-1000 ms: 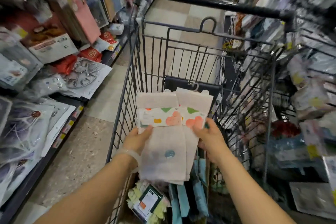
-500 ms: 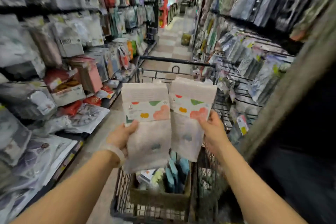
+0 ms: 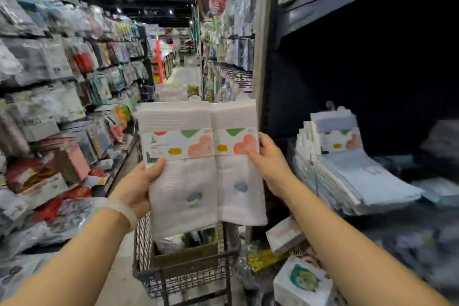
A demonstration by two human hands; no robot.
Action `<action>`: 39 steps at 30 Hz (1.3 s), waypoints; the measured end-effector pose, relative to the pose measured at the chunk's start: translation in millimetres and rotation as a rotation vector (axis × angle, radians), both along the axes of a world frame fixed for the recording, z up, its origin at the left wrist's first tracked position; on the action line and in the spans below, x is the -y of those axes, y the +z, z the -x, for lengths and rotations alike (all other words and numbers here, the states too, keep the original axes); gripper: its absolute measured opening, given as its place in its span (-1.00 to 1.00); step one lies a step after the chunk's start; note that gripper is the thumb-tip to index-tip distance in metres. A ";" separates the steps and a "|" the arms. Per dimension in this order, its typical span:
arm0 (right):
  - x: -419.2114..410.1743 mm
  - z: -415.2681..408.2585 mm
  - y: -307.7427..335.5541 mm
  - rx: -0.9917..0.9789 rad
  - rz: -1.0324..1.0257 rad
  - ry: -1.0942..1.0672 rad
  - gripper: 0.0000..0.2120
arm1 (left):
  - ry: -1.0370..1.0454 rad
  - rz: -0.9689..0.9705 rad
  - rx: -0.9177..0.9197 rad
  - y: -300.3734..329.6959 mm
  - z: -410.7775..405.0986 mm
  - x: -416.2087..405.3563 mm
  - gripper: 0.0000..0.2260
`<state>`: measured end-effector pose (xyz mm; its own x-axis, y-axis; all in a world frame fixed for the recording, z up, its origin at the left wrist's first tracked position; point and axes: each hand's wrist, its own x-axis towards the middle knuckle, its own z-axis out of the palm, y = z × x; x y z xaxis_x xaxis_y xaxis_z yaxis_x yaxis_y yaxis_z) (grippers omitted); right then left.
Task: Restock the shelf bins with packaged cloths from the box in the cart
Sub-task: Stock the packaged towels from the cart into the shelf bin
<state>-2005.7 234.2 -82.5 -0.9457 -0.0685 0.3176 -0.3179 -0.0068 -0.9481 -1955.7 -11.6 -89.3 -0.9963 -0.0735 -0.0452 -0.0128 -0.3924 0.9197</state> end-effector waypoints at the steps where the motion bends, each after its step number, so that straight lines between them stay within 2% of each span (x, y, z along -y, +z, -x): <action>1: -10.2 -7.4 7.8 -0.013 -0.001 -0.009 -0.92 | -0.025 -0.001 -0.020 6.1 -2.1 -10.4 -0.68; 6: -70.0 -38.4 41.4 0.023 0.069 -0.080 -0.76 | -0.173 -0.071 -0.062 39.0 -20.9 -72.2 -0.77; 11: -147.4 -59.6 74.7 0.089 0.131 -0.112 -0.83 | -0.210 -0.127 -0.080 60.6 -27.7 -134.4 -0.79; 13: -182.1 -61.2 87.4 0.126 0.182 -0.093 -0.75 | -0.223 -0.151 -0.109 68.0 -24.6 -155.5 -0.74; 17: -244.1 -47.4 106.6 0.227 0.225 0.017 -0.73 | -0.217 -0.169 -0.131 82.0 -16.7 -191.3 -0.80; 20: -276.6 -18.8 106.2 0.324 0.191 0.100 -0.62 | -0.173 -0.184 -0.131 83.6 -11.6 -212.6 -0.81; 23: -287.4 13.0 87.5 0.401 0.199 0.122 -0.72 | -0.115 -0.181 -0.123 75.1 -9.4 -229.5 -0.72; 25: -288.2 32.5 67.2 0.430 0.109 0.145 -0.67 | -0.074 -0.181 -0.109 67.5 -9.7 -239.2 -0.69; 28: -287.6 51.1 39.7 0.391 -0.265 0.063 -0.56 | 0.010 -0.212 -0.093 60.4 -9.5 -248.1 -0.79; 30: -289.8 61.6 27.8 0.311 -0.455 0.005 -0.59 | 0.070 -0.228 -0.080 57.8 -8.6 -251.9 -0.84; 35: -293.4 78.4 24.4 0.237 -0.516 -0.108 -0.45 | 0.126 -0.254 -0.046 58.1 -9.1 -260.9 -0.83; 39: -288.1 75.6 22.6 0.252 -0.625 -0.185 -0.50 | 0.113 -0.244 -0.047 68.0 -5.6 -267.0 -0.83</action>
<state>-2081.3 522.4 -59.9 -0.9992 0.0025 0.0410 -0.0314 0.5972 -0.8015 -1950.0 255.4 -21.3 -0.9838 -0.1767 -0.0287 0.0843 -0.5988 0.7965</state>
